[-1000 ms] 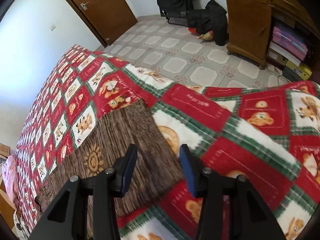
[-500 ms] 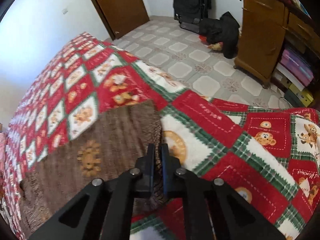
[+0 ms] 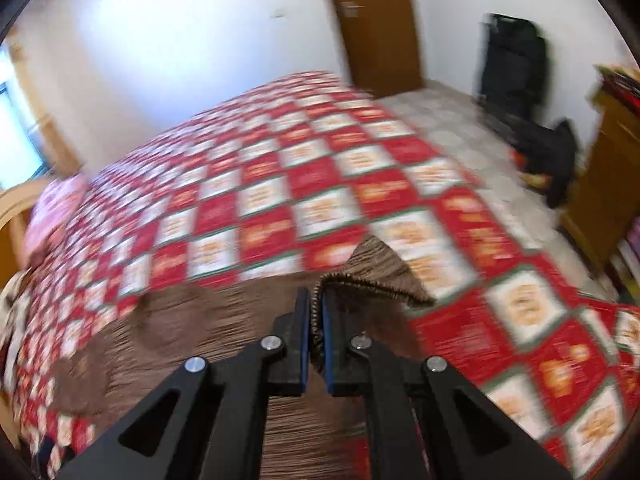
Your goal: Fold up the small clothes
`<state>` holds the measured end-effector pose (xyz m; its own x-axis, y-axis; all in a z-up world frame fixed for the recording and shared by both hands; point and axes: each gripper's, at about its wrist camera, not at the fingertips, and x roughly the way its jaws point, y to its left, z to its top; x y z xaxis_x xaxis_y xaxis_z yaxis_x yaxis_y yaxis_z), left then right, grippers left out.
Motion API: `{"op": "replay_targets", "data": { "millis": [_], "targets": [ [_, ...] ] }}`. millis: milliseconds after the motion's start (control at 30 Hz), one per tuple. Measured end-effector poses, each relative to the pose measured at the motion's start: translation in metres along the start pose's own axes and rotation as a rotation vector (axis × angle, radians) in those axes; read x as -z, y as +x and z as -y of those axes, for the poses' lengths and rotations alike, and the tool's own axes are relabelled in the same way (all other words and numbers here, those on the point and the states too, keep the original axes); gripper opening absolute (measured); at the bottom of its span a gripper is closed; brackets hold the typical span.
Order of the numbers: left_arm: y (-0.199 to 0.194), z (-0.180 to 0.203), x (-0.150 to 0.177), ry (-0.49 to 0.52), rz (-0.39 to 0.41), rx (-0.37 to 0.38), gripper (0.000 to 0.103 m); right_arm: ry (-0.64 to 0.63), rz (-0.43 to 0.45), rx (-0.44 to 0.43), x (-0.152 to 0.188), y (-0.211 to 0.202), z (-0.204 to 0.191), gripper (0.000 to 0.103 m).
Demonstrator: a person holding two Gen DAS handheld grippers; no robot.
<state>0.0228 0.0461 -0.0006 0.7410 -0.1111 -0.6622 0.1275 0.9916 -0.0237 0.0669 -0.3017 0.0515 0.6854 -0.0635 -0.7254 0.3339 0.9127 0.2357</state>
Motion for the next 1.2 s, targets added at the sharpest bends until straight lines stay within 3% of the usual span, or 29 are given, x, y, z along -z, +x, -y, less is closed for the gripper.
{"op": "replay_targets", "data": {
  "millis": [167, 267, 400, 467, 500, 533, 567, 600, 667, 700, 733, 800, 900, 1067, 1200],
  "targets": [
    [-0.001, -0.019, 0.001, -0.03, 0.001, -0.012, 0.1, -0.101, -0.085, -0.103, 0.051, 0.052, -0.083, 0.008],
    [-0.001, -0.029, 0.004, -0.031, 0.006, -0.033, 0.1, -0.154, -0.122, -0.098, 0.084, 0.084, -0.111, 0.008],
    [0.004, -0.04, 0.006, -0.036, 0.006, -0.058, 0.1, -0.18, -0.162, -0.097, 0.113, 0.115, -0.12, 0.013],
    [0.009, -0.044, 0.006, -0.043, -0.002, -0.063, 0.1, -0.195, -0.126, -0.11, 0.118, 0.113, -0.119, 0.017],
    [0.01, -0.046, 0.006, -0.045, -0.002, -0.062, 0.1, -0.21, -0.124, -0.132, 0.116, 0.11, -0.119, 0.031],
    [0.012, -0.048, 0.006, -0.049, -0.004, -0.06, 0.1, -0.215, -0.145, -0.183, 0.113, 0.107, -0.119, 0.054],
    [0.013, -0.049, 0.006, -0.047, -0.004, -0.061, 0.1, -0.202, -0.145, -0.227, 0.109, 0.101, -0.119, 0.063],
    [0.014, -0.051, 0.007, -0.042, 0.0, -0.063, 0.1, -0.185, -0.12, -0.255, 0.105, 0.093, -0.116, 0.064],
    [0.014, -0.056, 0.008, -0.04, 0.015, -0.077, 0.1, -0.122, 0.017, -0.273, 0.095, 0.065, -0.096, 0.063],
    [0.015, -0.059, 0.008, -0.047, 0.017, -0.084, 0.1, -0.088, 0.066, -0.231, 0.089, 0.055, -0.083, 0.057],
    [0.017, -0.065, 0.009, -0.062, 0.015, -0.087, 0.1, -0.065, 0.079, -0.194, 0.086, 0.053, -0.076, 0.037],
    [0.02, -0.076, 0.009, -0.091, 0.008, -0.101, 0.1, -0.027, 0.052, -0.102, 0.076, 0.062, -0.059, 0.018],
    [0.023, -0.09, 0.009, -0.11, 0.006, -0.155, 0.1, -0.059, -0.009, -0.058, 0.08, 0.083, -0.061, 0.016],
    [0.027, -0.142, 0.009, -0.215, -0.006, -0.267, 0.1, -0.123, -0.113, -0.135, 0.113, 0.115, -0.098, 0.017],
    [0.029, -0.181, 0.008, -0.3, 0.007, -0.326, 0.1, -0.217, -0.053, -0.036, 0.123, 0.112, -0.117, 0.02]
  ]
}}
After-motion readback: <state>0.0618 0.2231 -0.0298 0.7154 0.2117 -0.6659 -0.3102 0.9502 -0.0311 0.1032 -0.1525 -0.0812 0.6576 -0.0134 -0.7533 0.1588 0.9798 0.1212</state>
